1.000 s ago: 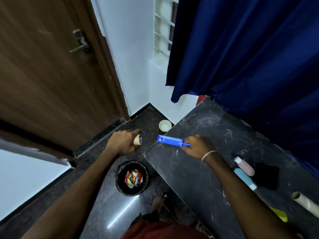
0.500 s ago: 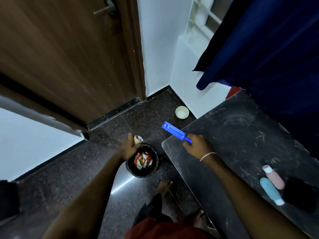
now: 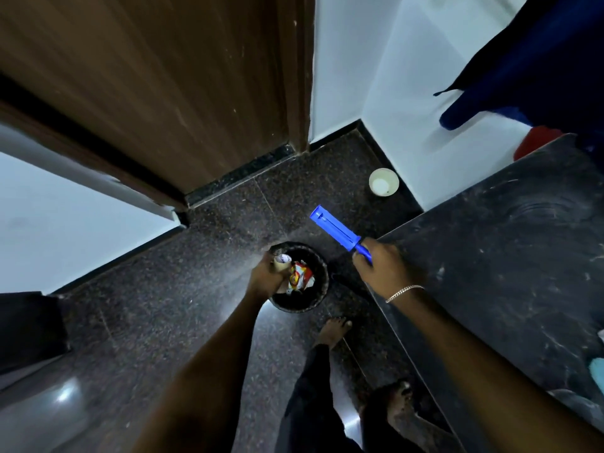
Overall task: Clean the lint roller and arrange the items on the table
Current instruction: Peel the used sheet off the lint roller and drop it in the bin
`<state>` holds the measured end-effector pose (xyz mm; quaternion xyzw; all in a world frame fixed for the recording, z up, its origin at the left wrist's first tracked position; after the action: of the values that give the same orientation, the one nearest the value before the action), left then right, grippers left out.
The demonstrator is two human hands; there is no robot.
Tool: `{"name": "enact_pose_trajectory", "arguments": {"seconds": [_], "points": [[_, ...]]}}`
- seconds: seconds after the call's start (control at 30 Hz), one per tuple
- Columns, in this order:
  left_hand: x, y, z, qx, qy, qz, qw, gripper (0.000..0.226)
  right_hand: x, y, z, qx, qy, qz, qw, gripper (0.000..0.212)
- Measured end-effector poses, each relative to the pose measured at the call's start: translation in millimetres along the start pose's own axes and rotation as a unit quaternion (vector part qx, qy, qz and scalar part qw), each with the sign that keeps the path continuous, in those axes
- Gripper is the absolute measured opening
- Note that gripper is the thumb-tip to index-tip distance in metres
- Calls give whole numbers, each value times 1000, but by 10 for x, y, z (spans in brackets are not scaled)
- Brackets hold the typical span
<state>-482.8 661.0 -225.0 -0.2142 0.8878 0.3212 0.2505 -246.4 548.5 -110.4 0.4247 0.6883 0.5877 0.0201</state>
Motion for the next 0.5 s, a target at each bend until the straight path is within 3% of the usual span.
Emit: {"name": "enact_pose_trajectory", "arguments": {"seconds": [0.33, 0.5], "points": [[482, -311, 504, 18, 26, 40, 999, 49, -74, -454, 67, -14, 24, -9, 1000, 20], [565, -379, 673, 16, 25, 47, 998, 46, -14, -417, 86, -49, 44, -10, 998, 9]]}}
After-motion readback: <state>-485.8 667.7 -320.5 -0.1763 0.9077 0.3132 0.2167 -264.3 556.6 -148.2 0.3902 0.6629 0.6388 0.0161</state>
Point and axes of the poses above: each hand's wrist, its own z-axis towards the middle knuckle, its own y-axis out of the back of the hand, x = y × z, the point moved 7 cm from there along z, towards the middle knuckle, and after that the axes turned 5 degrees about -y, right-handed, at the moved point
